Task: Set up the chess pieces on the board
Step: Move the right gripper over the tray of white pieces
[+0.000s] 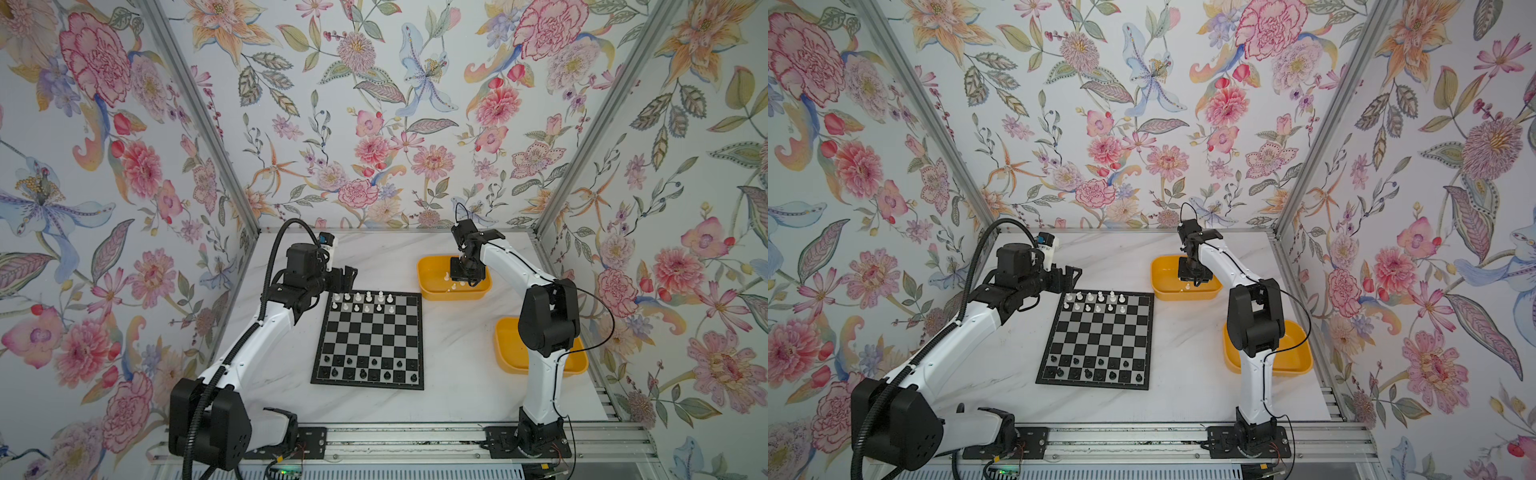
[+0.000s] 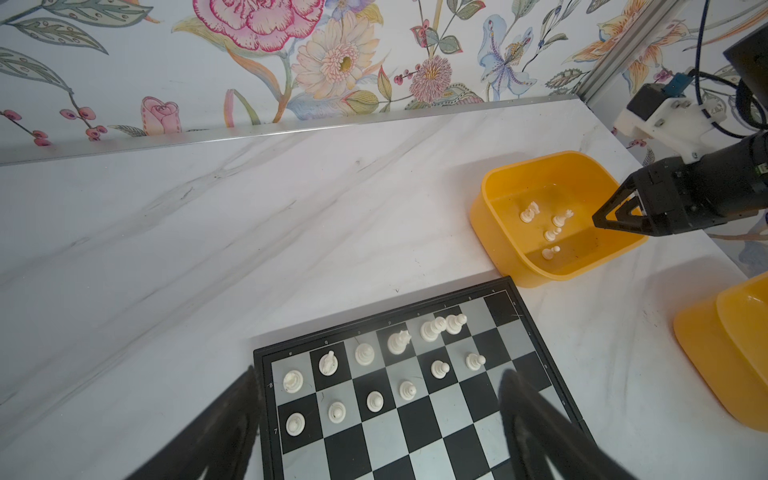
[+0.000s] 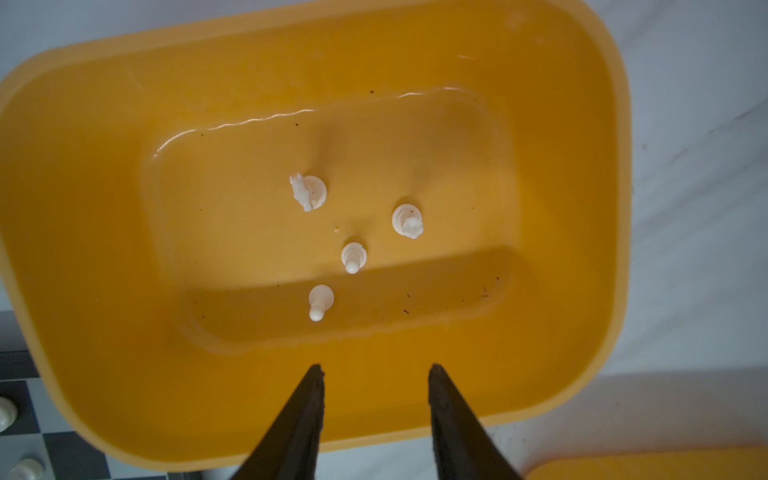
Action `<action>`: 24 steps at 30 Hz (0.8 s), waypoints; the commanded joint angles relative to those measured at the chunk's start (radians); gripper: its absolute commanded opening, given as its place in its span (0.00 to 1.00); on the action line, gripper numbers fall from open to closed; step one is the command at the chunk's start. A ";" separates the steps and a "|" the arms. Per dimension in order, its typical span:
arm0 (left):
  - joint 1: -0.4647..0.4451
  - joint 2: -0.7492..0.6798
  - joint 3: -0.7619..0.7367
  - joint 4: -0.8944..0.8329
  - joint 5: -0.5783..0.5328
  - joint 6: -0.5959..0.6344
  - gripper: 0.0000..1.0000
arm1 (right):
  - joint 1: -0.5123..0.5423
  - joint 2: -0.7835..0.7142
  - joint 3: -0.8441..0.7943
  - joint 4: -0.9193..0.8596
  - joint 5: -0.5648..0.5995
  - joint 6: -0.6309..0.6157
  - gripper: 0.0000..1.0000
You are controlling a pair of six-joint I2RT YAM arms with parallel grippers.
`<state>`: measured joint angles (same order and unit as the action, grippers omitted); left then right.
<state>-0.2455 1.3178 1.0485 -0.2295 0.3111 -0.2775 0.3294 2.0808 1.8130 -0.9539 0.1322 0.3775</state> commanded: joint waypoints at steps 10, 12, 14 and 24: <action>0.035 0.088 0.079 0.030 0.043 0.001 0.91 | -0.003 0.097 0.104 -0.055 -0.008 -0.016 0.44; 0.037 0.104 0.087 0.031 0.049 0.001 0.91 | -0.004 0.105 0.106 -0.057 -0.008 -0.017 0.43; 0.039 0.115 0.092 0.032 0.054 0.003 0.90 | -0.003 0.108 0.105 -0.058 -0.008 -0.017 0.43; 0.043 0.158 0.114 0.034 0.075 0.013 0.90 | 0.003 0.129 0.095 -0.057 -0.018 -0.020 0.44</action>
<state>-0.2157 1.4609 1.1278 -0.2039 0.3641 -0.2764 0.3298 2.1738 1.8969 -0.9836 0.1204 0.3702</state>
